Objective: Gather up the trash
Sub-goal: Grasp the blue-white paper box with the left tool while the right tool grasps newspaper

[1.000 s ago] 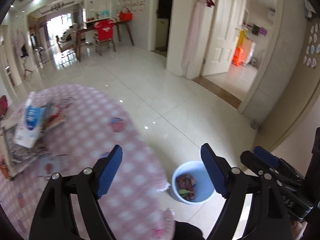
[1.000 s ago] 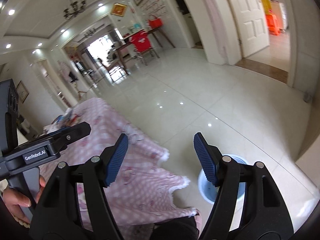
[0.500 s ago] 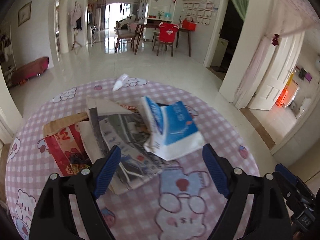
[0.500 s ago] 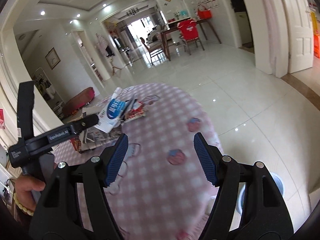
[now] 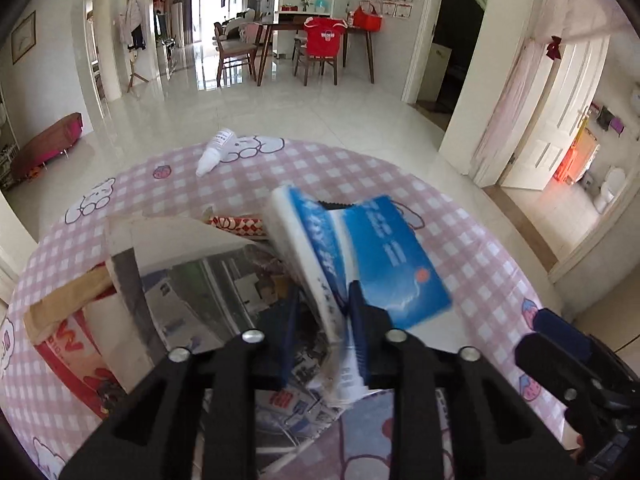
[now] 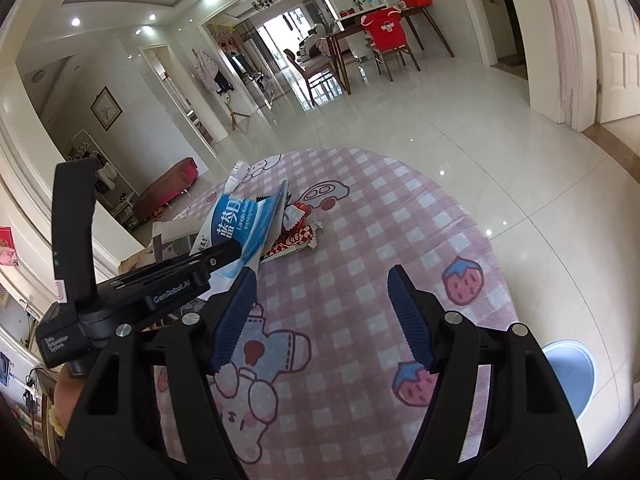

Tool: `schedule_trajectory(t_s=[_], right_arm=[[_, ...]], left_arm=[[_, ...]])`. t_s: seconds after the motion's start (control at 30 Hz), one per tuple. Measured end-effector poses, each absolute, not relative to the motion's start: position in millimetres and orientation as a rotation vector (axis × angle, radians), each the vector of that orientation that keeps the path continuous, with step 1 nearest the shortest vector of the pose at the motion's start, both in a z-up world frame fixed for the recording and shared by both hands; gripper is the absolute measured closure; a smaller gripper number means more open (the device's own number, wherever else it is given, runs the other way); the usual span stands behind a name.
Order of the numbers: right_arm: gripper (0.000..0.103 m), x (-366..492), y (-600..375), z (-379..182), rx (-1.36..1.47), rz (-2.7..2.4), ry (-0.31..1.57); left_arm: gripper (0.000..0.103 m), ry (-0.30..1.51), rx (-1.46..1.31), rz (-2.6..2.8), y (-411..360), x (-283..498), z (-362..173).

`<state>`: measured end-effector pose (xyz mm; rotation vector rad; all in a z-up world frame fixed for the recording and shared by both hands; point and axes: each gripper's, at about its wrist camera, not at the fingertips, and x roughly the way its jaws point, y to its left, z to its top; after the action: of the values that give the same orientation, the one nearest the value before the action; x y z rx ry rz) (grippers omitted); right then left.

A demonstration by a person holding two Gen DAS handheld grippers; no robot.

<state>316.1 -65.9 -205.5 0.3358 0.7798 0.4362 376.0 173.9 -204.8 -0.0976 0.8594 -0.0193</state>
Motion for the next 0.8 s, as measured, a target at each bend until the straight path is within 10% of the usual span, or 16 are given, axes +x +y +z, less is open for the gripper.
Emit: schedule_trajectory(t_s=[0.8], right_arm=[[0.024, 287, 106, -196, -0.159, 0.628, 0.808]], left_arm=[[0.088, 0.681, -0.201, 0.23, 303, 224, -169]])
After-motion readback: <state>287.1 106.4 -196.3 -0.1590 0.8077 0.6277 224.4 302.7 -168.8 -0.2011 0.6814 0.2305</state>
